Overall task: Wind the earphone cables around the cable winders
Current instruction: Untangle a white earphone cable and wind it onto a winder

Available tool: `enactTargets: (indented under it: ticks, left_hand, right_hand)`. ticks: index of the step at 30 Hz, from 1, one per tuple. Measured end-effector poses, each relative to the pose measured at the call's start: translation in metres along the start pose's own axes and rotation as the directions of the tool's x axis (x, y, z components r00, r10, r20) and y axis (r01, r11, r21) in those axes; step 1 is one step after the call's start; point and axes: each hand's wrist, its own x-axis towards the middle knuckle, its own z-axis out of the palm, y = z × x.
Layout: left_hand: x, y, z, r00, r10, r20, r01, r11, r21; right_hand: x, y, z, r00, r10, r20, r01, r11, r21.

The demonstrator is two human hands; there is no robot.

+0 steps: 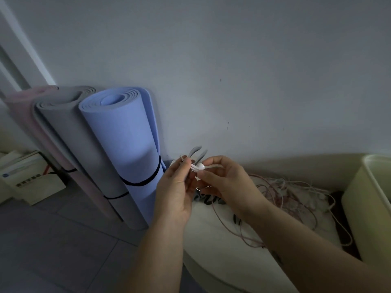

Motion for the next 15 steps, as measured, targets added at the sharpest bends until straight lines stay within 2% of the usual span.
enactTargets:
  ticks: [8,15]
  left_hand:
    - [0.001,-0.009,0.006,0.999,0.042,0.005,-0.042,0.995,0.092]
    - [0.0,-0.016,0.008,0.994,0.106,0.01,-0.107,0.985,0.136]
  right_hand:
    - [0.002,0.001,-0.003,0.988,0.153,-0.034,-0.14,0.957,0.255]
    - [0.001,-0.003,-0.002,0.962,0.273,0.014,-0.238,0.812,0.532]
